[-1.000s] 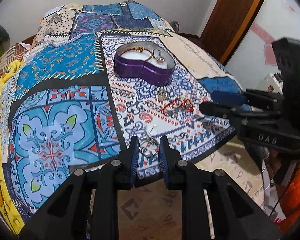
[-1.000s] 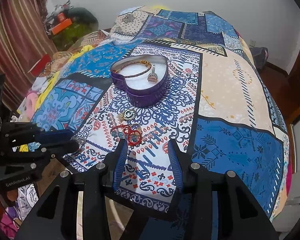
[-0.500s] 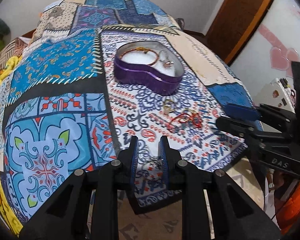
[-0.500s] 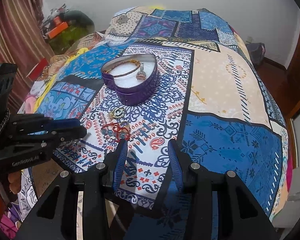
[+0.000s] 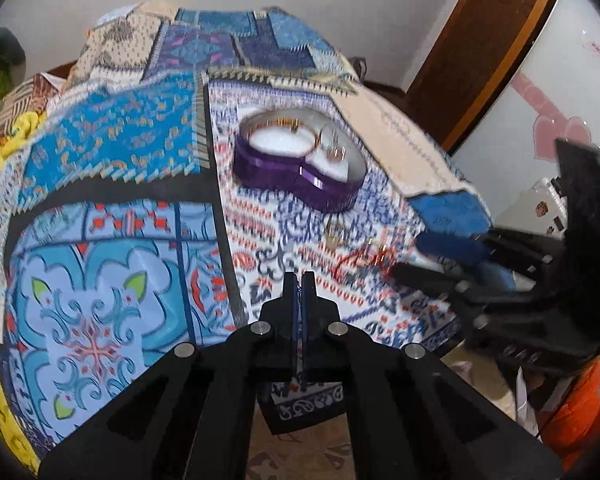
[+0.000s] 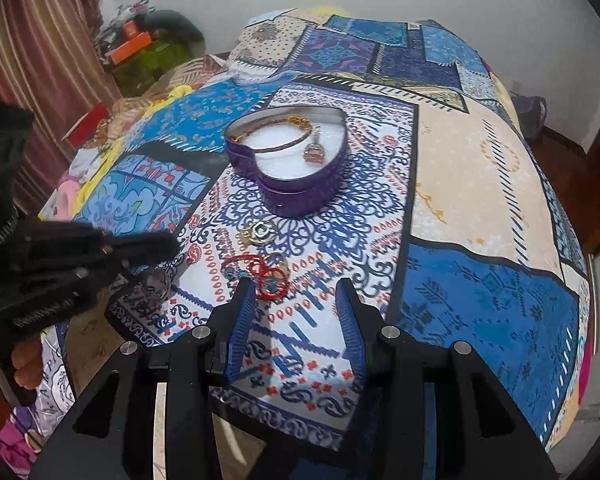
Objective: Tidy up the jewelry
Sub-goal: 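Grasp the red bracelet on the cover with the right tool, then lift the red bracelet with the right tool and carry it over the tin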
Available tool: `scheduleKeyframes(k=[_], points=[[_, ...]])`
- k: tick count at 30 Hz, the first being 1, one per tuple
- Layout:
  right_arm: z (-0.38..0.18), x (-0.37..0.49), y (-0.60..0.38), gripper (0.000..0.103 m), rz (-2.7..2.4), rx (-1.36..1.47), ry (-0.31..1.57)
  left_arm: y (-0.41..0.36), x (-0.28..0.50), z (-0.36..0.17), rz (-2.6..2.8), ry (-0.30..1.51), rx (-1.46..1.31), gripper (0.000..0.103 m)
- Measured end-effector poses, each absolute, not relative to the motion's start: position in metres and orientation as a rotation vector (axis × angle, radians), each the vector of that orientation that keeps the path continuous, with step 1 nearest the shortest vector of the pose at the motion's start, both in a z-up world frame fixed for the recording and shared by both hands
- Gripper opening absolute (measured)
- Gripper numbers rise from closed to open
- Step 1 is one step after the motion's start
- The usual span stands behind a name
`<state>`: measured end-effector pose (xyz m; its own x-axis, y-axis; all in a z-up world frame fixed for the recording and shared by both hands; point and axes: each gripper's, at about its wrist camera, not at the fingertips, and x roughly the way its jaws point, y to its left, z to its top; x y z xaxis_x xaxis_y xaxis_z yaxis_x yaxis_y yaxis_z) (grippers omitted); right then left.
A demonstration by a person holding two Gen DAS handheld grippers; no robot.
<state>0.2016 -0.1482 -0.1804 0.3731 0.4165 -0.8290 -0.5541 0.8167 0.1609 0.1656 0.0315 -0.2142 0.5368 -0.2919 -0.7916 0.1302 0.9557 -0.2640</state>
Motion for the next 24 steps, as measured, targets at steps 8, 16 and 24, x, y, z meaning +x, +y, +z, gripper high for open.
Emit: scheduleKeyframes(k=[8,16,24], points=[[-0.186,0.2,-0.134,0.027,0.675,-0.195,1.01,0.045,0.162,-0.188,-0.237,0.886,-0.2,0.0],[-0.185,0.198,-0.135,0.005,0.68,-0.2,0.989,0.058,0.159,-0.182,-0.209,0.862,-0.226,0.0],[-0.164,0.192,-0.143,0.004,0.649,-0.195,0.917,0.07,0.153,-0.17,-0.176,0.826,-0.229,0.0]])
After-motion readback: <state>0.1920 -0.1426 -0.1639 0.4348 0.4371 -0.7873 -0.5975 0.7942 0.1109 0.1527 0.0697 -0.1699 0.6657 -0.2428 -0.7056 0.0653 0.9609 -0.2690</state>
